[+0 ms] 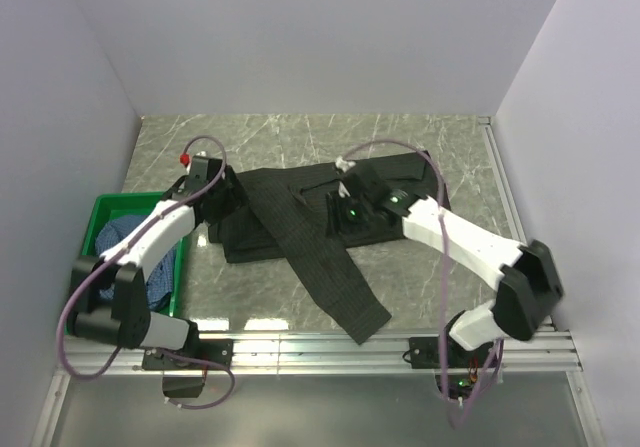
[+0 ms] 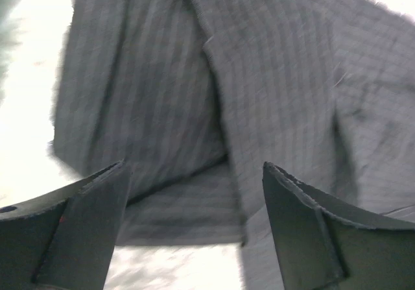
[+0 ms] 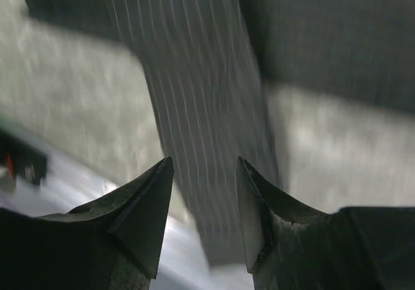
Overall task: Fold and stack the long sleeve shirts
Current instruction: Fold the shirt
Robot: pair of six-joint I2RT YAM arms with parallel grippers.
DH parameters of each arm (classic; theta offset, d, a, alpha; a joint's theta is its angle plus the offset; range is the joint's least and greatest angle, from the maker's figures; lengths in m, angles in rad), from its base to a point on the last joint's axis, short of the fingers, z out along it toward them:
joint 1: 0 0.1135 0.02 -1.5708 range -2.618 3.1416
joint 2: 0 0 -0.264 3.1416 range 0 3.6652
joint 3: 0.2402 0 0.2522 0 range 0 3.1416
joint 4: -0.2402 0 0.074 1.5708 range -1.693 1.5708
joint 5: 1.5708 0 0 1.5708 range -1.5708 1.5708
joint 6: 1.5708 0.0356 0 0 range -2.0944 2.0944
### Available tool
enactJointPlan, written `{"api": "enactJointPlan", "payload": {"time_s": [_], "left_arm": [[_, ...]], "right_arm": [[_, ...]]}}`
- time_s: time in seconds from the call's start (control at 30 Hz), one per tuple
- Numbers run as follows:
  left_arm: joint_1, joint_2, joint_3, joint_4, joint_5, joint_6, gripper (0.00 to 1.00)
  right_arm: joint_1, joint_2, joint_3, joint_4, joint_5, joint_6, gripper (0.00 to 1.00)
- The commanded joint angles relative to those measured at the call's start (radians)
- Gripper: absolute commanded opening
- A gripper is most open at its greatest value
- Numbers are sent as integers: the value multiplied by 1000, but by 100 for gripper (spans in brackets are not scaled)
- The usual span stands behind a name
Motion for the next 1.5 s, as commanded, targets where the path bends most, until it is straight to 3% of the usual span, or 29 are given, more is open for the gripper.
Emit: {"api": "enactJointPlan", "payload": {"time_s": [0.0,0.3,0.53,0.7,0.8,1.03,1.13,1.27,1.4,1.47], "left_arm": [[2,95,98,99,51,-101,82],[1,324,271,167,64,-117,59],[1,499,327,190,57,-126,56],[1,553,288,207,43,-146,54],[2,556,258,204,14,-163,53],[21,543,201,213,-14,-200,52],[25,545,213,196,-20,-200,52],[26,522,227,185,-12,-184,57],[26,464,274,145,-12,-152,72],[26,442,290,128,-20,-140,78]], "right_arm": [[-25,123,139,192,1,-100,51],[-120,448,300,340,-99,-88,49],[-133,588,360,370,-172,-86,47],[-150,604,325,397,-186,-68,31],[-179,582,269,434,-200,-51,11],[-200,521,135,475,-278,6,0],[-202,512,86,501,-294,40,1],[-202,479,89,474,-263,2,13],[-196,369,113,367,-193,-90,39],[-190,318,104,324,-133,-142,46]]}}
